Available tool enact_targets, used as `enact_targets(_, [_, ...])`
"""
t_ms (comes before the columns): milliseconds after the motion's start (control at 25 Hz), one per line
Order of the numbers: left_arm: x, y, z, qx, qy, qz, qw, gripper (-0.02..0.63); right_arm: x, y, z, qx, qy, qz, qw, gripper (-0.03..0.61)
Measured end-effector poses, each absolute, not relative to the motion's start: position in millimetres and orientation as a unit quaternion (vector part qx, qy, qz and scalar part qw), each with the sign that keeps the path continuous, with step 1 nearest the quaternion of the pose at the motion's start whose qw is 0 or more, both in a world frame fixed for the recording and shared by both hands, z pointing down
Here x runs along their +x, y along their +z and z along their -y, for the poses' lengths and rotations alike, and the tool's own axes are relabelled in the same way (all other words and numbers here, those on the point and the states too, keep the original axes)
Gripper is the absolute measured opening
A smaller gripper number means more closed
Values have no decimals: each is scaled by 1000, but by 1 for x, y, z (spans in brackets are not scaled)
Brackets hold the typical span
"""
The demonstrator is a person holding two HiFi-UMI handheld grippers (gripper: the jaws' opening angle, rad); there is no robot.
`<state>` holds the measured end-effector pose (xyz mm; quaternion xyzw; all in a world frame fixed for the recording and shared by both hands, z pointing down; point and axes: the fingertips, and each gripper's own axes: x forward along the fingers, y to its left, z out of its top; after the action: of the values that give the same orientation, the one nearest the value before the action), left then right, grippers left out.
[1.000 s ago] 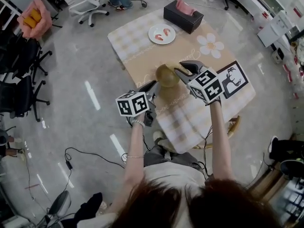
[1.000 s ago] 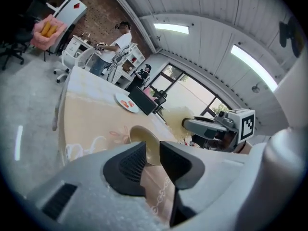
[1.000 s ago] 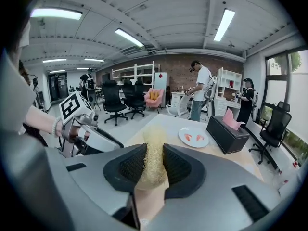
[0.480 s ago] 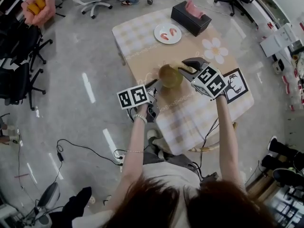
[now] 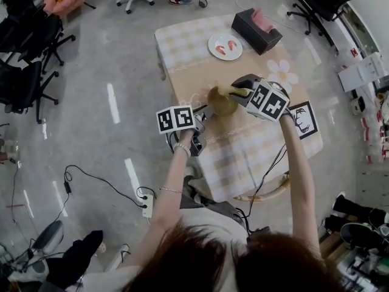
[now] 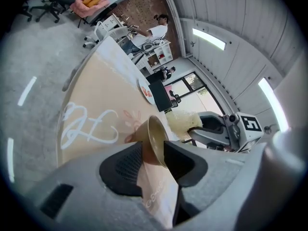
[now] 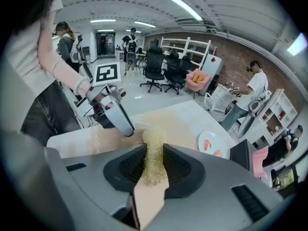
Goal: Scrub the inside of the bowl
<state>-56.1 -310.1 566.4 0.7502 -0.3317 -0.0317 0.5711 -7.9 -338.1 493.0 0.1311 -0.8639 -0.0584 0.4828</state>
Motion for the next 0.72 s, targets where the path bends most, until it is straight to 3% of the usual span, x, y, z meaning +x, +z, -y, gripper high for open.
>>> enact_targets(720, [-51,575,309,730,-24,327,600,132,-18,522,338,6,-127,812,570,98])
